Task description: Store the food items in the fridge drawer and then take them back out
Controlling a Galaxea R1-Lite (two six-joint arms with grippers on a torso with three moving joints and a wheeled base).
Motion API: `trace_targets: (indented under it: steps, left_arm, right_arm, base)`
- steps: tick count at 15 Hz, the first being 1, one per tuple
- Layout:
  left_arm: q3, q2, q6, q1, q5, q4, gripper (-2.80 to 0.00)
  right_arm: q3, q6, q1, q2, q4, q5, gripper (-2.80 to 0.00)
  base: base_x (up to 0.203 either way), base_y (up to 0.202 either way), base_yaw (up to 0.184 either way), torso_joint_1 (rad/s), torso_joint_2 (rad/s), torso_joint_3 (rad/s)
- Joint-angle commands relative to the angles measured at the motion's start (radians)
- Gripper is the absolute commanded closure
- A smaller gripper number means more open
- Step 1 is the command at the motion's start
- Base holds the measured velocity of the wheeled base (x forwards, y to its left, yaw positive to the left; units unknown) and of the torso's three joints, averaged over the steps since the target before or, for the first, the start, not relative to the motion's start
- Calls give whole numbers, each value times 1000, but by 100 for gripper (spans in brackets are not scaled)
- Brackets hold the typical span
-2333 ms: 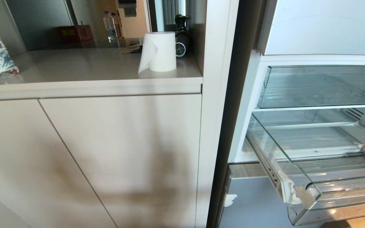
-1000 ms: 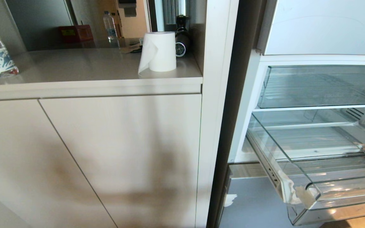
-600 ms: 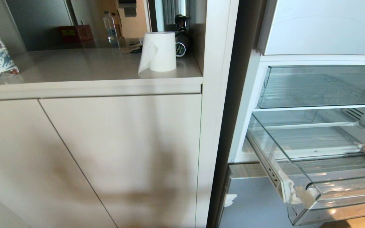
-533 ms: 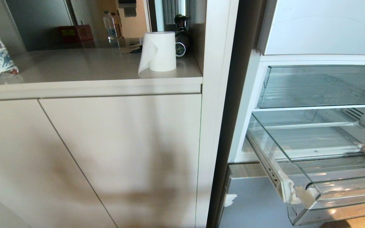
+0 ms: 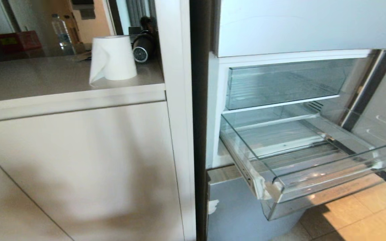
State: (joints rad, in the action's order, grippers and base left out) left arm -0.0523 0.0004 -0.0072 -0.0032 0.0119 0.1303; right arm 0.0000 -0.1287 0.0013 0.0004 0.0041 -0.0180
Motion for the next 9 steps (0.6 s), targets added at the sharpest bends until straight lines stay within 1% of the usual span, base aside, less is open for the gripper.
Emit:
trace_targets:
  steps: [1, 9]
  left_arm:
    - [0, 0, 0, 0, 0, 2, 0]
    - [0, 0, 0, 0, 0, 0, 0]
  right_arm:
    - [0, 0, 0, 0, 0, 0, 0]
    - [0, 6, 0, 0, 0, 1, 0]
  base:
    - [0, 8, -171, -1, 1, 2]
    - [0, 6, -174, 3, 4, 3]
